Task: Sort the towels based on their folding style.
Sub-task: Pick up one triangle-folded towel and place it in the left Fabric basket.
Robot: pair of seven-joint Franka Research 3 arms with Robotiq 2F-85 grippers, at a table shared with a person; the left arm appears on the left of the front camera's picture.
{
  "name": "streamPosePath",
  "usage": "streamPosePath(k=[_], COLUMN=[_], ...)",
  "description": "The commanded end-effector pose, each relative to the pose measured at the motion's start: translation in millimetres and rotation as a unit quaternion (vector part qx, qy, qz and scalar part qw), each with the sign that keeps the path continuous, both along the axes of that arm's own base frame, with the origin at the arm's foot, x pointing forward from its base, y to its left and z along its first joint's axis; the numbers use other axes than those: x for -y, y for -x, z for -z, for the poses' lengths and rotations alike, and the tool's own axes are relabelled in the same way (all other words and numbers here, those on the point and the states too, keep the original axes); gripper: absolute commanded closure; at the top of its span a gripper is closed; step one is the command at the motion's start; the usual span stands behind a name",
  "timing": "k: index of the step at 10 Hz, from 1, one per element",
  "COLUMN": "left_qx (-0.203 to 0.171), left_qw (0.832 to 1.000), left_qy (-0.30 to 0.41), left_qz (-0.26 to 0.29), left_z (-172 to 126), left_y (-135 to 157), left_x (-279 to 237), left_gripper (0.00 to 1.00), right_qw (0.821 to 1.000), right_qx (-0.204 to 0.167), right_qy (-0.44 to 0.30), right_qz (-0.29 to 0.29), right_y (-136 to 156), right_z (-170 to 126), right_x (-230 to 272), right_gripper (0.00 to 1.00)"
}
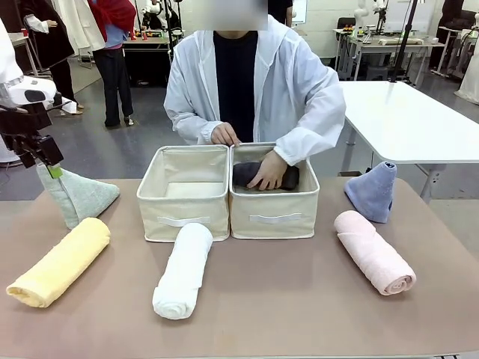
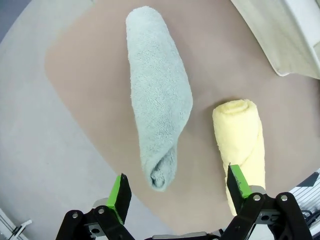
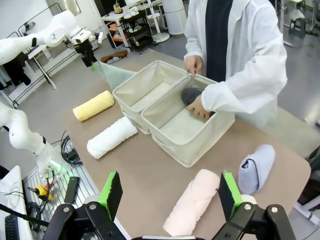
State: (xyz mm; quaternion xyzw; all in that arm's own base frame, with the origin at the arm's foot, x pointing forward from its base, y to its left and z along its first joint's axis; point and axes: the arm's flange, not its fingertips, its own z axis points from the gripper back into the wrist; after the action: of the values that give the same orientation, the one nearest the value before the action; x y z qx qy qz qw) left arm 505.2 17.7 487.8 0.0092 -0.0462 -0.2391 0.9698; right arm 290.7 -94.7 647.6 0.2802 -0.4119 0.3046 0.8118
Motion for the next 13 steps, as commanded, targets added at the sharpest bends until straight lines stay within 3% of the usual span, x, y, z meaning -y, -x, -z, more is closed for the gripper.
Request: streamPosePath(k=[1,6,10,13], left_qx=[-0.001,0.001,-0.026,-0.038], left_qw=[1.000,1.000,0.999,0.999], left_qy=[-0.001,0.000,-0.015,-0.017], left_qz=[0.002,0.001,-0.030,-0.032], left_z=[-5.7,-2.5,28.4,44.4], left_y=[3.8,1.1,-31.9,-41.1], left_x=[1.3,0.9,1.7,2.1], left_gripper=[0.00,0.00,0.00,0.00], right_qw=[1.000,1.000,1.000,1.000], right_qx=[0.007,0.007,0.007,0.007], right_qy=[-0.007,-0.007,-0.007,-0.007], right_qz=[-0.009,-0.009,-0.009,-0.009], right_y=[-2.2,-2.2,-2.2,-2.2], right_z=[2.3,2.3,2.3,2.3], right_x=[-1.6,-1.6,-1.6,-1.6], right_gripper=[0.00,0.00,0.00,0.00])
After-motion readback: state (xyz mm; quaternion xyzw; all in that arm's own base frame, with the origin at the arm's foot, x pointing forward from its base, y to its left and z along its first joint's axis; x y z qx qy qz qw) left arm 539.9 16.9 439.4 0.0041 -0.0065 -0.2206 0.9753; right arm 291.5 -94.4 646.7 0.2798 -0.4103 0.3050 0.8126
